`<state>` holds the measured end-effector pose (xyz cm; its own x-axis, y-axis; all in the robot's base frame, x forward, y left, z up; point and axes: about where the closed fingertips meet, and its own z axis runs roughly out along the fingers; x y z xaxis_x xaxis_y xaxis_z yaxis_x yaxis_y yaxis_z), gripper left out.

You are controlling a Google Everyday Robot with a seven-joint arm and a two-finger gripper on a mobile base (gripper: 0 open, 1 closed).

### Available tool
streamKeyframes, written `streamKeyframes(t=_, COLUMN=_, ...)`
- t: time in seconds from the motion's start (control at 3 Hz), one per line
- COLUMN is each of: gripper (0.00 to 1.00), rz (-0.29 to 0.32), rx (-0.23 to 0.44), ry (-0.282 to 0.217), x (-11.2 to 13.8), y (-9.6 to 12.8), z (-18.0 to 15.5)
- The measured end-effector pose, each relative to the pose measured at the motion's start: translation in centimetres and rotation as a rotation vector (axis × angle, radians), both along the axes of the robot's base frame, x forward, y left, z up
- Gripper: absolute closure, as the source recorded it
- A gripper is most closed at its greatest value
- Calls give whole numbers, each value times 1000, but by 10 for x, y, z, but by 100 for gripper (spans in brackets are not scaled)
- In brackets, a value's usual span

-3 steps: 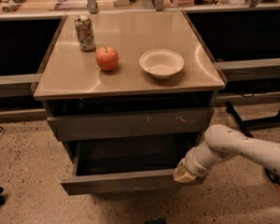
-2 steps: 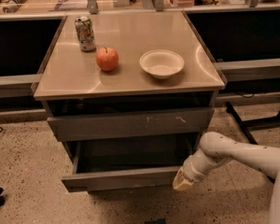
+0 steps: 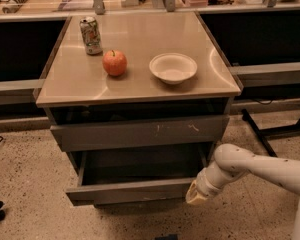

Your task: Close middle drawer

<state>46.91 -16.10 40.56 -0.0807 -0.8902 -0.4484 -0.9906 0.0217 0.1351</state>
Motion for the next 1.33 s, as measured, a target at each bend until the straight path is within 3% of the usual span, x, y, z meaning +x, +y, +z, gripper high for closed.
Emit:
streamKeyframes(t=0.67, gripper=100, rz=53, rx=68, ry=-315, x=26, y=-3, z=0)
streamKeyframes(t=1.0, gripper=100, rz=41, rx=137, ry=-426, x=43, y=-6, z=-3)
streamKeyframes(t=1.33, gripper=100, rz=23, rx=190, ry=-496, x=58, y=-10, z=-6)
